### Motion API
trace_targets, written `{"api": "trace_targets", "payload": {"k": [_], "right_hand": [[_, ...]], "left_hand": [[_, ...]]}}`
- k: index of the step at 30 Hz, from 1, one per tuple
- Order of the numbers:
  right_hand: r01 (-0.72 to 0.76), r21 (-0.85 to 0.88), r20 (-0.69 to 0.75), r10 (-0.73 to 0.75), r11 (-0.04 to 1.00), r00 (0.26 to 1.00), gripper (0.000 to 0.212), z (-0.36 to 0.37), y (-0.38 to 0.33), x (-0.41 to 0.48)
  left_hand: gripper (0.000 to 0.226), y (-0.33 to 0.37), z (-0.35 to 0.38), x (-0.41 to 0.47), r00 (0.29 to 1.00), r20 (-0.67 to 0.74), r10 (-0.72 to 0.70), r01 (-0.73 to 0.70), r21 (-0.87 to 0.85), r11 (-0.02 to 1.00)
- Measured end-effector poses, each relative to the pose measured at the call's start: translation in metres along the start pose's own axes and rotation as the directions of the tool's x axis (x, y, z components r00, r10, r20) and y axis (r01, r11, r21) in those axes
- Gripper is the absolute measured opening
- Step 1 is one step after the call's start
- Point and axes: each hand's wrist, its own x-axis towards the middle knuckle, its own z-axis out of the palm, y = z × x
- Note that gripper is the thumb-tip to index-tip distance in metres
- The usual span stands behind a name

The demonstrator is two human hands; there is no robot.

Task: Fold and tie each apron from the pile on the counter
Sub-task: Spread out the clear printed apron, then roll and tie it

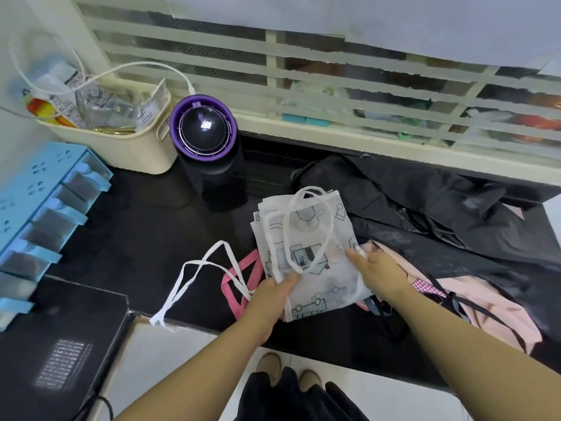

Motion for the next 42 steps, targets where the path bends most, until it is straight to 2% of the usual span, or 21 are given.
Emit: {"api": "trace_targets", "payload": {"k": [2,5,7,11,13,15,16,17,19,21,23,26,27,28,29,30,31,33,35,38,42], "right_hand": [[0.008,-0.038,-0.053,-0.010,0.999,0.999,0.059,0.007,0.002,0.001],[0.020,-0.137,-0.088,-0.032,0.990,0.996,0.055,0.016,0.005,0.004],[0.041,-0.198,-0.113,-0.064,0.979,0.992,0.050,0.018,0.003,0.004],[0.017,-0.175,-0.140,-0.042,0.984,0.989,0.051,0.018,0.004,0.007],[0.011,-0.204,-0.161,-0.044,0.979,0.986,0.052,0.019,0.005,0.010],[0.014,-0.237,-0.172,-0.056,0.971,0.983,0.051,0.021,0.005,0.011],[0.014,-0.253,-0.176,-0.060,0.967,0.983,0.050,0.021,0.005,0.012],[0.005,-0.263,-0.178,-0.054,0.965,0.983,0.050,0.021,0.005,0.014],[-0.019,-0.276,-0.177,-0.031,0.961,0.984,0.051,0.022,0.008,0.019],[-0.038,-0.297,-0.169,-0.013,0.954,0.986,0.052,0.024,0.011,0.023],[-0.040,-0.287,-0.172,-0.011,0.957,0.985,0.047,0.024,0.013,0.024],[0.044,-0.137,-0.185,-0.069,0.990,0.980,0.030,0.021,0.011,0.017],[0.159,-0.163,-0.236,-0.195,0.974,0.952,0.025,0.019,0.009,0.009],[0.338,-0.276,-0.270,-0.410,0.900,0.871,0.027,0.016,0.006,-0.001],[0.504,-0.420,-0.193,-0.617,0.755,0.763,0.032,0.012,0.005,-0.008],[0.645,-0.498,-0.001,-0.744,0.580,0.668,0.041,0.008,0.008,-0.014],[0.733,-0.506,0.238,-0.743,0.455,0.626,0.053,0.005,0.012,-0.017],[0.767,-0.513,0.546,-0.543,0.386,0.638,0.076,-0.002,0.022,-0.019],[0.745,-0.576,0.574,-0.483,0.336,0.661,0.087,-0.006,0.028,-0.014],[0.728,-0.607,0.521,-0.532,0.318,0.667,0.085,0.001,0.028,-0.010],[0.737,-0.622,0.516,-0.570,0.264,0.640,0.082,0.010,0.024,-0.012]], "left_hand": [[0.028,-0.001,-0.003,-0.004,0.993,-0.099,0.064,-0.036,0.265,0.964],[0.036,-0.009,-0.009,-0.007,0.987,-0.124,0.101,-0.009,0.585,0.811],[0.038,-0.013,-0.011,-0.005,0.987,-0.128,0.093,0.007,0.622,0.783],[0.022,-0.003,-0.011,-0.002,0.952,-0.221,0.214,-0.071,0.518,0.853],[0.023,0.005,-0.006,-0.011,0.840,-0.339,0.423,-0.182,0.559,0.809],[0.023,0.009,0.003,-0.019,0.585,-0.230,0.778,-0.415,0.739,0.530],[0.022,0.006,0.009,-0.017,0.479,-0.047,0.877,-0.513,0.796,0.323],[0.022,0.002,0.017,-0.012,0.434,0.178,0.883,-0.556,0.824,0.107],[0.032,-0.011,0.026,0.005,0.492,0.506,0.709,-0.566,0.804,-0.181],[0.052,-0.020,0.026,0.023,0.644,0.578,0.501,-0.524,0.810,-0.261],[0.071,-0.026,0.020,0.033,0.718,0.586,0.375,-0.479,0.808,-0.344],[0.075,-0.029,0.016,0.038,0.745,0.610,0.269,-0.512,0.782,-0.355],[0.075,-0.027,0.017,0.036,0.749,0.607,0.265,-0.508,0.783,-0.359],[0.075,-0.027,0.018,0.035,0.757,0.600,0.260,-0.503,0.788,-0.356],[0.075,-0.027,0.019,0.036,0.765,0.593,0.250,-0.498,0.792,-0.353],[0.076,-0.027,0.019,0.036,0.770,0.591,0.240,-0.501,0.793,-0.348],[0.078,-0.027,0.019,0.036,0.770,0.593,0.235,-0.506,0.792,-0.341],[0.081,-0.023,0.019,0.034,0.766,0.592,0.249,-0.520,0.800,-0.300],[0.079,-0.017,0.019,0.029,0.769,0.559,0.311,-0.511,0.829,-0.228],[0.063,0.002,0.013,0.026,0.803,0.419,0.424,-0.393,0.907,-0.154],[0.041,0.082,-0.010,0.047,0.635,0.272,0.723,-0.214,0.961,-0.174]]}}
